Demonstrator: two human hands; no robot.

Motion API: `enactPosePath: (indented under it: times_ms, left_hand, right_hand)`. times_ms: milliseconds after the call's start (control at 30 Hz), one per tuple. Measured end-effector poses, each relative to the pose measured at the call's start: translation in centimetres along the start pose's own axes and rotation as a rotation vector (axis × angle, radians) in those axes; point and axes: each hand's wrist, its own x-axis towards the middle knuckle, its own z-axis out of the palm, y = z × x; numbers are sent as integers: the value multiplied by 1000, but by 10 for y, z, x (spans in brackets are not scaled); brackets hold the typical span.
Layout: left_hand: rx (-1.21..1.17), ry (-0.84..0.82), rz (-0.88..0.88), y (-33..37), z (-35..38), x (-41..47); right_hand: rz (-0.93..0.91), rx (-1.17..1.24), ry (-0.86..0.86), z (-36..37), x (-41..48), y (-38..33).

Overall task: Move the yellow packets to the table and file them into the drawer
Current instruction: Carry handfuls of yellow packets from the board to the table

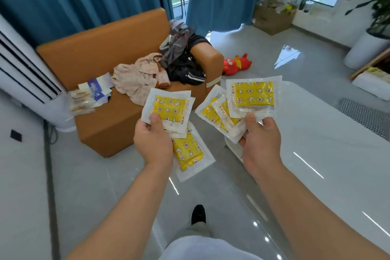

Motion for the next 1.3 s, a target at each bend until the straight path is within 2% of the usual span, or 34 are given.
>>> enactPosePath:
  times_ms: [233, 467, 767, 933, 1100, 1300]
  left_hand:
    - [46, -305, 37, 19, 163, 44]
    - [140, -552, 70, 11, 322, 32]
    - [349, -739, -25, -31, 531, -25]
    - [495, -818, 36, -53, 633, -55]
    - [654, -915, 65, -115, 726, -78]
    - [839, -1034, 66, -231, 820, -107]
  right_hand:
    - [-17, 85, 266, -15, 116, -36]
    - [15, 165, 521, -81, 219, -56]
    - [117, 145, 662, -197, 402, -68]
    - [209, 98, 735, -264, 488, -60]
    - [330, 92, 816, -329, 564, -17]
    - [435, 63, 913, -400, 637, 58]
